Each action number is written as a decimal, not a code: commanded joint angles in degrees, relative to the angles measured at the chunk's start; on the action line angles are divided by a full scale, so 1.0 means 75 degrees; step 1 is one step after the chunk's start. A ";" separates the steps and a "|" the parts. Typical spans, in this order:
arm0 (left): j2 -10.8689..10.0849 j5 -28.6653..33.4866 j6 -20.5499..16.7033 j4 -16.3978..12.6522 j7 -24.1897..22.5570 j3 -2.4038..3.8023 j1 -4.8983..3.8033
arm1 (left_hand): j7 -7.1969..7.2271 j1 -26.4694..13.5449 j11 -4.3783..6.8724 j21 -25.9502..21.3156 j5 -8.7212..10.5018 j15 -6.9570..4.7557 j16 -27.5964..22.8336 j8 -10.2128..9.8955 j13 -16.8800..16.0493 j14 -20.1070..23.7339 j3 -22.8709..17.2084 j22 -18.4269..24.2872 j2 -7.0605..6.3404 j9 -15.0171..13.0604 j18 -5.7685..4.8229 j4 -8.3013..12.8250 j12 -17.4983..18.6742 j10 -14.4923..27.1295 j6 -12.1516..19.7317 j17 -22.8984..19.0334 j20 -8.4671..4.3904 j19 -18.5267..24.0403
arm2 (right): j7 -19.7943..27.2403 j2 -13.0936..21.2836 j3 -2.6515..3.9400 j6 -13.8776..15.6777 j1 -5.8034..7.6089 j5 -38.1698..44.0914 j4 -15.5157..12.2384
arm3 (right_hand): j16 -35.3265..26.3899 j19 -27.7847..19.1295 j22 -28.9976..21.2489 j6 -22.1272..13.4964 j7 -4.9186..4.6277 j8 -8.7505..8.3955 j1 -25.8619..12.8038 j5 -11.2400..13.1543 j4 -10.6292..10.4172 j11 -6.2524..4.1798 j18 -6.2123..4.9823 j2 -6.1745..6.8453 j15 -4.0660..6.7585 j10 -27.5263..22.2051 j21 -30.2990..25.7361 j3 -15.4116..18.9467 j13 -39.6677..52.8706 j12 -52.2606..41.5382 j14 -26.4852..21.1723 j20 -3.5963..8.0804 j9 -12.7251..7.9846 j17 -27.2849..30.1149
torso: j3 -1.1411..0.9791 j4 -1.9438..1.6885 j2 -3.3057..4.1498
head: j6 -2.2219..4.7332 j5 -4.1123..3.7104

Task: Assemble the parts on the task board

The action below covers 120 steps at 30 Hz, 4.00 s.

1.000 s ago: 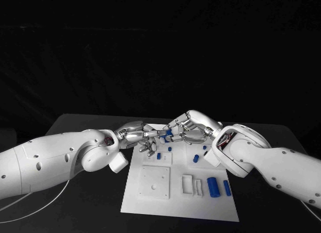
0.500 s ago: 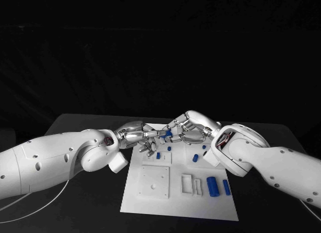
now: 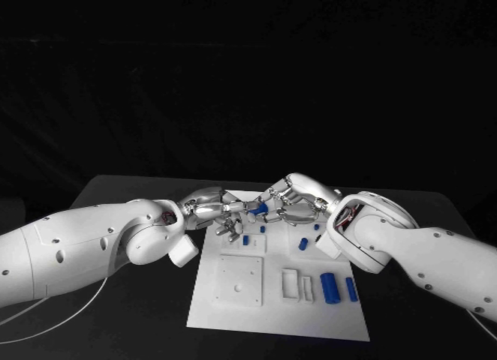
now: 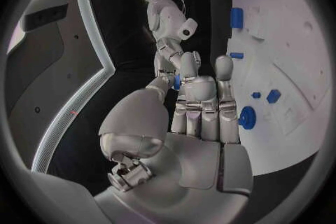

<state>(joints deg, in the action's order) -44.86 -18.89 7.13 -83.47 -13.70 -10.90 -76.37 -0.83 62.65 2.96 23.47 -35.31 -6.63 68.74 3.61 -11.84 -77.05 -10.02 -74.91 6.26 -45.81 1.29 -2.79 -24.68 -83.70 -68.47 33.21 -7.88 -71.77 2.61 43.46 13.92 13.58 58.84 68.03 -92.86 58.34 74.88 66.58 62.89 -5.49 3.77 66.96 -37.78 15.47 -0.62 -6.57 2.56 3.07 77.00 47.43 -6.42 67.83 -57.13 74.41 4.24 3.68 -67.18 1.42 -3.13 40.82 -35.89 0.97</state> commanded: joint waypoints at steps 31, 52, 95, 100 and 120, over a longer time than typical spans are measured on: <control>0.0052 -0.0005 0.0164 -0.0014 -0.0022 0.0008 -0.0002 | 0.0057 0.0053 0.0038 0.0043 -0.0045 -0.0025 0.0068 0.0044 -0.0016 0.0046 -0.0940 -0.0156 -0.0003 0.0015 -0.0052 0.0983 -0.0042 -0.0220 -0.0030 -0.0040 0.0001 0.0038 | 0.0186 -0.0049 -0.0007 0.0085 -0.0006 -0.0207 -0.0009 | 0.0134 0.0172 0.0304 0.0284 0.0075 -0.0028 -0.0071 0.0082 -0.0097 -0.0043 -0.0006 -0.0115 0.0062 0.0125 0.0026 -0.0205 0.0101 -0.0144 0.0135 0.0031 0.0010 -0.0096 | 0.0001 -0.0006 0.0000 | -0.0021 0.0000; 0.0071 0.0009 0.0184 -0.0001 -0.0014 0.0008 -0.0002 | 0.0054 0.0049 0.0038 0.0050 -0.0032 -0.0022 0.0071 0.0041 -0.0015 0.0051 -0.0939 -0.0154 0.0006 0.0030 -0.0049 0.0979 -0.0041 -0.0212 -0.0025 -0.0056 0.0004 0.0041 | 0.0226 -0.0115 -0.0007 0.0018 -0.0006 -0.0344 0.0053 | 0.0213 0.0268 0.0591 0.0830 0.0235 -0.0009 0.0054 0.0623 -0.0040 -0.0136 0.0059 -0.0244 0.0130 0.0224 0.0071 -0.0505 0.0249 -0.0277 0.0206 0.0097 0.0041 -0.0186 | -0.0003 0.0004 -0.0001 | -0.0035 -0.0002; 0.0057 0.0114 -0.0167 0.0050 0.0575 0.0005 -0.0004 | 0.0073 0.0087 0.0059 -0.0197 0.3171 -0.0021 -0.0022 0.0033 0.0026 -0.0044 0.1166 -0.0141 -0.0759 0.1311 -0.0091 -0.0077 -0.0014 -0.0265 -0.0157 -0.0122 0.0006 -0.0154 | 0.0452 -0.0165 -0.0006 -0.0245 -0.0006 -0.0271 0.0213 | 0.0246 0.0398 0.1104 0.1287 0.0366 -0.0013 -0.0042 0.1193 -0.0248 -0.0228 0.0147 -0.0268 0.0206 0.0369 -0.0018 -0.1596 0.0461 -0.0251 0.0253 0.0181 0.0182 -0.0336 | 0.0000 0.0002 0.0000 | -0.0059 -0.0017; 0.0043 0.0114 -0.0123 0.0067 0.0619 0.0005 -0.0004 | 0.0044 -0.0017 0.0040 -0.0227 0.3006 -0.0004 -0.0033 0.0027 0.0027 -0.0011 0.1273 -0.0141 -0.0848 0.1336 -0.0088 -0.0171 -0.0001 -0.0229 -0.0106 -0.0125 0.0021 -0.0141 | 0.0463 -0.0159 -0.0006 -0.0285 -0.0006 -0.0255 0.0212 | 0.0254 0.0414 0.1147 0.1303 0.0371 -0.0009 -0.0038 0.1218 -0.0262 -0.0231 0.0151 -0.0248 0.0206 0.0376 -0.0028 -0.1644 0.0470 -0.0253 0.0257 0.0182 0.0188 -0.0347 | -0.0003 0.0003 0.0002 | -0.0057 -0.0037; 0.0006 0.0116 -0.0051 0.0122 0.0599 0.0005 -0.0004 | 0.0014 -0.0256 0.0017 -0.0280 0.2715 0.0024 -0.0012 0.0035 0.0017 0.0043 0.1989 -0.0147 -0.0857 0.1330 -0.0072 -0.0333 -0.0010 -0.0185 -0.0084 -0.0147 0.0052 -0.0126 | 0.0371 -0.0111 -0.0006 -0.0377 -0.0006 -0.0163 0.0327 | 0.0260 0.0436 0.1223 0.1325 0.0371 -0.0012 -0.0030 0.1256 -0.0243 -0.0233 0.0156 -0.0239 0.0210 0.0392 -0.0060 -0.1721 0.0492 -0.0266 0.0261 0.0186 0.0190 -0.0362 | 0.0001 0.0003 -0.0001 | -0.0055 -0.0064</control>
<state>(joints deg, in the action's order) -44.84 -18.55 6.28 -82.49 -8.84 -10.90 -76.39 -0.40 61.22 3.20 21.62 -14.97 -6.64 68.78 3.72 -11.64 -76.85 4.55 -74.93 -0.29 -35.77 1.29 -5.35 -24.68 -84.10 -69.29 32.20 -7.88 -72.60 5.13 42.59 13.87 11.76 58.81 66.13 -90.44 60.08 77.71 74.94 70.85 -3.85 3.26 66.06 -28.56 13.67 -2.33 -5.67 0.76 4.38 79.55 47.24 -19.02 71.47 -59.30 76.16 5.73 3.78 -69.85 1.41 -3.09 40.82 -36.28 0.51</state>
